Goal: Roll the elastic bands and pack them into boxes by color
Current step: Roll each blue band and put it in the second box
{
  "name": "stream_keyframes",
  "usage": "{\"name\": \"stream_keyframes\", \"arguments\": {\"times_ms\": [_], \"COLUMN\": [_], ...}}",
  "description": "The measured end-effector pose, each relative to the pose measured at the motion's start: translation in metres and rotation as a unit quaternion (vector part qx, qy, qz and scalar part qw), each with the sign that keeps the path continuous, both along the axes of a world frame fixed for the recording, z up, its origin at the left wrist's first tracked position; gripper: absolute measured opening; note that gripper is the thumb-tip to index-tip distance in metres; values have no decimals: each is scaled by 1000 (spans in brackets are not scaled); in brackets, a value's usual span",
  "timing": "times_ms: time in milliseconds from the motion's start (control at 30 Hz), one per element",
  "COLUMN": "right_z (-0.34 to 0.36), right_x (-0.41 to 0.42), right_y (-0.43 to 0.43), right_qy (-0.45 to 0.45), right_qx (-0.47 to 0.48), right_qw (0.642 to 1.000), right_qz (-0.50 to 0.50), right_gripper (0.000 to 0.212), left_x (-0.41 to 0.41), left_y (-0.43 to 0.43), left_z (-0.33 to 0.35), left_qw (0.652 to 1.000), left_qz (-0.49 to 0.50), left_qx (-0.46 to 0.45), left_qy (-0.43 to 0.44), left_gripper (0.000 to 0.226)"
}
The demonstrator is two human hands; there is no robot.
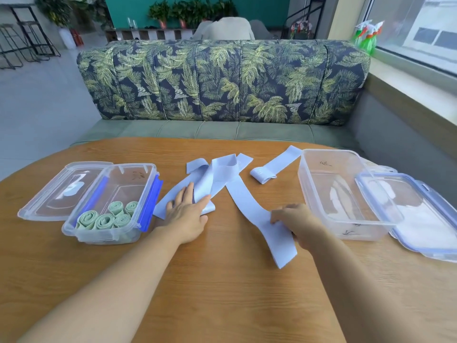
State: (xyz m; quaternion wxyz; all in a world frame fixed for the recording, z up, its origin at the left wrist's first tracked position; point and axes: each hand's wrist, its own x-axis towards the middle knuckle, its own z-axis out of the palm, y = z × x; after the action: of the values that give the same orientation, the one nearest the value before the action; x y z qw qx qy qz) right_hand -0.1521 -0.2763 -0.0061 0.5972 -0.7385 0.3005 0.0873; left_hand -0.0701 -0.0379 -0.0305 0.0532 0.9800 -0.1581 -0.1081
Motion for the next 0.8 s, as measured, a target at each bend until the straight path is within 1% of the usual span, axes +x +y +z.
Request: {"name": "stream_keyframes", "arguments": {"times_ms": [67,133,200,233,267,300,333,367,400,433,467,500,533,567,600,667,700,733,767,800], "right_z": [6,16,30,37,44,51,58,64,69,72,74,75,76,78,80,85,85,85,83,80], "right_x": [-9,-17,-24,-26,-28,-29,-29,-29,-29,-29,-28,-27,-28,-29,-30,-32,-33,-34,-36,-37], "right_y": [0,0,-1,-2,-2,-1,0,1,4,7,10,12,14,15,16,13,11,9,7,5], "right_qy": [-39,-94,-145,-170,-193,-212,-226,-236,-241,-242,-243,-245,-247,-250,-255,-268,-272,-275,-276,-273], "right_qx": [63,132,171,181,190,199,209,216,220,217,215,214,214,220,230,246,250,254,256,257], "right_qw": [997,986,972,966,961,955,950,946,945,945,946,946,945,943,939,931,929,927,926,927], "right_qz": [-19,-47,-64,-67,-65,-61,-53,-44,-32,-20,-11,-5,0,4,9,20,24,27,27,24], "right_gripper": [20,17,15,15,16,16,17,17,18,18,18,18,18,18,18,20,21,21,22,21], "left_x": [-6,-10,-14,-17,-22,-28,-35,-42,-52,-62,-71,-77,-81,-81,-79,-70,-63,-55,-48,-41], "left_y": [1,1,1,-1,-5,-12,-21,-32,-44,-56,-67,-75,-82,-88,-93,-104,-107,-110,-112,-112], "left_z": [4,5,4,3,4,4,8,14,25,35,46,54,59,62,66,75,80,84,89,91], "left_qw": [1000,998,996,995,992,987,979,965,937,881,804,733,675,628,588,529,510,503,505,516], "left_qz": [-12,-27,-30,-25,-21,-13,5,39,99,166,215,229,223,211,200,207,219,228,231,231], "left_qx": [-28,-60,-85,-99,-116,-141,-183,-251,-333,-407,-450,-470,-490,-520,-560,-644,-677,-701,-716,-721], "left_qy": [4,1,2,-9,-37,-72,-88,-61,35,176,323,436,505,540,548,513,483,451,423,401], "left_gripper": [57,56,53,48,40,29,19,23,36,51,66,80,88,87,80,62,55,52,50,51]}}
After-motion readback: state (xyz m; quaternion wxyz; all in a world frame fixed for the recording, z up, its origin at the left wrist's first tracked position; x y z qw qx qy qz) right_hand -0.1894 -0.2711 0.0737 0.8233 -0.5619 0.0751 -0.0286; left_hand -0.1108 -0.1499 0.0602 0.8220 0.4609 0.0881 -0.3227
